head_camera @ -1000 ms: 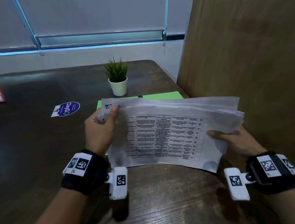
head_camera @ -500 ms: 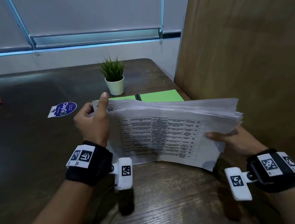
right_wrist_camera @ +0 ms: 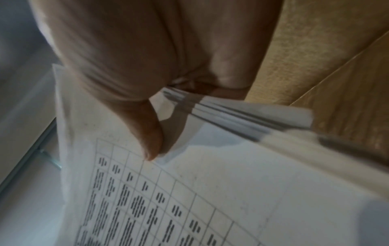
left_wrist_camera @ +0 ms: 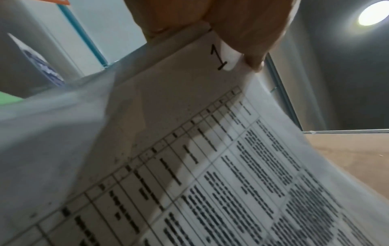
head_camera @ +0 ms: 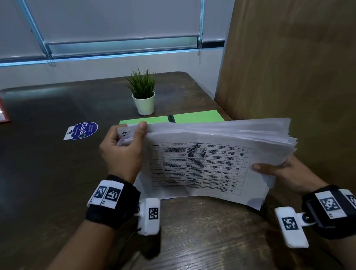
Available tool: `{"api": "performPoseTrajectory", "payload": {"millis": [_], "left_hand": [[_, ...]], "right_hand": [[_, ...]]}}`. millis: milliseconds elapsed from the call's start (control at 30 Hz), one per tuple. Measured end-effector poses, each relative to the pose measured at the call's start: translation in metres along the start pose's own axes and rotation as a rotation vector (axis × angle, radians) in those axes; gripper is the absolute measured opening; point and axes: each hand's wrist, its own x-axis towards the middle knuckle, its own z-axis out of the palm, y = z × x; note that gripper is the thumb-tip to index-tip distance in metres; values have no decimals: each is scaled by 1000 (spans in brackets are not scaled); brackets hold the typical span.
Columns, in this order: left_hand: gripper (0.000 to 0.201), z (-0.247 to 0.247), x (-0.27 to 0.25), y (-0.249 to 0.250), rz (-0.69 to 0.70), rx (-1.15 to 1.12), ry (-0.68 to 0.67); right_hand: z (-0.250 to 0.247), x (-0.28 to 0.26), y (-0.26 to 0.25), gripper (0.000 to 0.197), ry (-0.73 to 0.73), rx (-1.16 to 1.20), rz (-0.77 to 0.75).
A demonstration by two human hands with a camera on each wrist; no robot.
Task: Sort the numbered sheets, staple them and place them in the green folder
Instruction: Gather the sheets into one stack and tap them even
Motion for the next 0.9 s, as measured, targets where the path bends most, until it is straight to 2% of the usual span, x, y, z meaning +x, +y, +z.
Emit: {"api": "performPoseTrajectory", "payload": {"millis": [100, 200, 300, 367, 433, 500, 567, 633, 700, 733, 767, 800, 833, 900], "left_hand": [[26, 5, 6, 2, -69, -24, 31], [38, 5, 18, 18, 42, -44, 109], [40, -3, 24, 19, 102, -113, 68], [43, -4, 15, 3, 54, -84, 8], [42, 1, 3, -7, 10, -58, -40], [44, 8, 0, -8, 26, 0, -62], [32, 9, 9, 4, 58, 48, -49], [30, 6, 20, 14, 71, -2, -29], [26, 2, 25, 14, 91, -53, -72], [29, 1, 23, 10, 106, -21, -99], [38, 1, 19, 3, 102, 31, -123], [50, 2, 14, -4, 80, 73, -142], [58, 4, 9, -8, 37, 88, -142], [53, 11, 7, -6, -59, 37, -72]], "right_hand": [[2, 0, 2, 45, 27, 38, -29], [5, -1, -15, 44, 95, 42, -110], [5, -4, -22, 40, 64, 40, -125], [5, -4, -7, 38, 58, 5, -55], [6, -3, 6, 46, 41, 20, 33], [9, -3, 3, 46, 46, -53, 1], [9, -5, -11, 35, 67, -120, -65], [5, -7, -23, 32, 90, -106, -110], [2, -8, -22, 36, 73, -68, -115], [0, -8, -17, 47, 73, -58, -84], [0, -8, -9, 60, 76, -54, -40], [2, -7, -3, 61, 89, -37, 3], [5, -8, 0, 51, 101, -22, 23], [10, -10, -6, 31, 129, -60, -7]]}}
